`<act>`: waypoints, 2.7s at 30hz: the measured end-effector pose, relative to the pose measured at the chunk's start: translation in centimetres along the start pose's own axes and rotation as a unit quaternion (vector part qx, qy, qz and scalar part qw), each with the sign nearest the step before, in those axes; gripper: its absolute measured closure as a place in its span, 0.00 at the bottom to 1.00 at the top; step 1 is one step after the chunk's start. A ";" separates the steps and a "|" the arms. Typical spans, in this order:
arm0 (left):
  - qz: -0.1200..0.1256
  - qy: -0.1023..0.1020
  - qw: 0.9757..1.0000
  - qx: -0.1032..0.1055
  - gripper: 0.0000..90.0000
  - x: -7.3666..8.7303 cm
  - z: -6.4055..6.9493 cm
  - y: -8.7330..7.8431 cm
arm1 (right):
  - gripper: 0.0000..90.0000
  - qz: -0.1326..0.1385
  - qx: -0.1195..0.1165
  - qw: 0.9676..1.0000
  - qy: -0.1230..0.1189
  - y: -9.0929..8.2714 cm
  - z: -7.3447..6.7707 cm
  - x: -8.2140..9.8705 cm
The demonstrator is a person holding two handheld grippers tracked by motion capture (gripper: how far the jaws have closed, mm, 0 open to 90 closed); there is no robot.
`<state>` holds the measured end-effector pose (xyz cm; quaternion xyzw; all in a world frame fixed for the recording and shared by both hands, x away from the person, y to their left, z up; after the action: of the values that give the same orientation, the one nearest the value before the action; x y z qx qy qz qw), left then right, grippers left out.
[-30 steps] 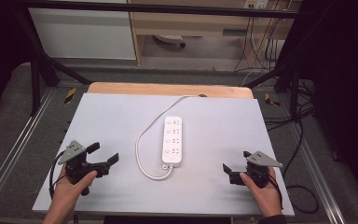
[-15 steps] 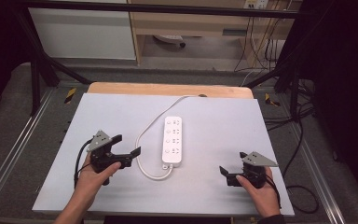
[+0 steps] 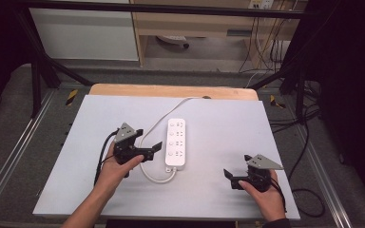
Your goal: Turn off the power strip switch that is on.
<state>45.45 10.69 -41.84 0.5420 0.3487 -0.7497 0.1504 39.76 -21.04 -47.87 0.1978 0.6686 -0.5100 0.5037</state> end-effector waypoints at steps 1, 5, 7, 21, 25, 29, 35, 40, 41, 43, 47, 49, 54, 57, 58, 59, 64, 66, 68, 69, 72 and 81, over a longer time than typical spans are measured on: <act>-0.004 0.004 1.000 -0.001 0.09 0.0 0.0 0.3 | 0.03 0.000 0.000 1.000 -0.001 0.0 0.0 0.0; -0.007 0.006 1.000 -0.001 0.09 -0.3 0.2 1.5 | 0.03 0.001 0.000 1.000 -0.001 0.0 0.0 0.0; -0.008 0.006 1.000 -0.002 0.09 -0.3 0.2 2.0 | 0.03 0.000 -0.001 1.000 0.002 -0.1 0.0 0.0; -0.012 -0.006 1.000 -0.015 0.18 -0.2 -0.4 4.4 | 0.04 -0.004 -0.003 1.000 0.005 -0.1 0.0 0.0; -0.012 -0.004 1.000 -0.016 0.24 -0.1 -0.6 4.6 | 0.04 -0.005 -0.005 1.000 0.005 -0.1 -0.1 0.0; -0.009 -0.006 1.000 -0.015 0.33 -0.1 -0.8 4.8 | 0.04 -0.005 -0.005 1.000 0.005 -0.1 -0.1 0.0; -0.014 -0.004 1.000 -0.006 0.48 0.3 -0.8 5.3 | 0.04 -0.007 -0.006 1.000 0.009 -0.1 0.0 0.0; -0.026 -0.004 1.000 -0.005 0.59 0.7 -1.0 5.8 | 0.04 -0.007 -0.006 1.000 0.008 -0.1 -0.1 0.0; -0.028 -0.005 1.000 0.003 0.63 0.8 -0.9 5.9 | 0.04 -0.007 -0.007 1.000 0.010 -0.1 -0.1 0.0; -0.033 0.001 0.999 0.004 0.68 1.0 -0.9 5.9 | 0.04 -0.008 -0.008 1.000 0.011 -0.1 0.0 0.0; -0.038 0.000 0.999 0.011 0.75 1.2 -0.8 6.1 | 0.04 -0.010 -0.009 1.000 0.012 -0.1 0.0 0.0; -0.042 0.000 0.999 0.010 0.78 1.3 -0.9 6.1 | 0.04 -0.010 -0.009 1.000 0.011 -0.1 -0.1 0.1; -0.049 0.006 0.999 0.007 0.84 1.7 -0.9 6.4 | 0.04 -0.011 -0.012 1.000 0.009 0.0 -0.2 0.0; -0.048 0.002 0.999 0.007 0.88 1.7 -1.1 6.7 | 0.03 -0.010 -0.013 1.000 0.010 0.0 -0.2 0.0; -0.047 0.001 0.999 0.007 0.89 1.8 -1.1 6.7 | 0.03 -0.010 -0.013 1.000 0.010 0.0 -0.2 0.0; -0.048 0.000 0.999 0.009 0.91 1.8 -1.1 6.8 | 0.03 -0.010 -0.013 1.000 0.010 0.0 -0.2 0.0; -0.058 -0.005 0.998 0.014 0.97 2.3 -1.2 7.1 | 0.03 -0.011 -0.014 1.000 0.010 0.0 -0.1 0.0; -0.059 -0.008 0.998 0.020 0.98 2.4 -1.1 7.2 | 0.03 -0.011 -0.014 1.000 0.010 0.0 -0.1 0.0; -0.061 -0.005 0.998 0.017 1.00 2.4 -1.1 7.3 | 0.03 -0.012 -0.014 1.000 0.009 0.0 -0.1 0.0; -0.061 -0.005 0.998 0.017 1.00 2.4 -1.1 7.3 | 0.03 -0.012 -0.014 1.000 0.009 0.0 -0.1 0.0; -0.066 -0.009 0.997 0.024 1.00 2.7 -1.0 7.5 | 0.04 -0.014 -0.015 1.000 0.010 0.0 -0.2 0.0; -0.076 -0.010 0.997 0.028 1.00 3.1 -0.8 8.0 | 0.04 -0.017 -0.016 1.000 0.012 0.1 -0.2 0.1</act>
<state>49.66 6.04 -47.71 0.5104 0.3665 -0.7736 0.0817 39.67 -20.86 -47.98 0.1846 0.6854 -0.5056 0.4905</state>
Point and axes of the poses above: each handheld gripper's, and its own axes: y roughly forward along the jaws, x roughly out of its underside, z roughly to its right, the point moved 8 cm from there along y, roughly forward along the jaws, and after that the axes turned 5 degrees about x, right-handed, at the moved point
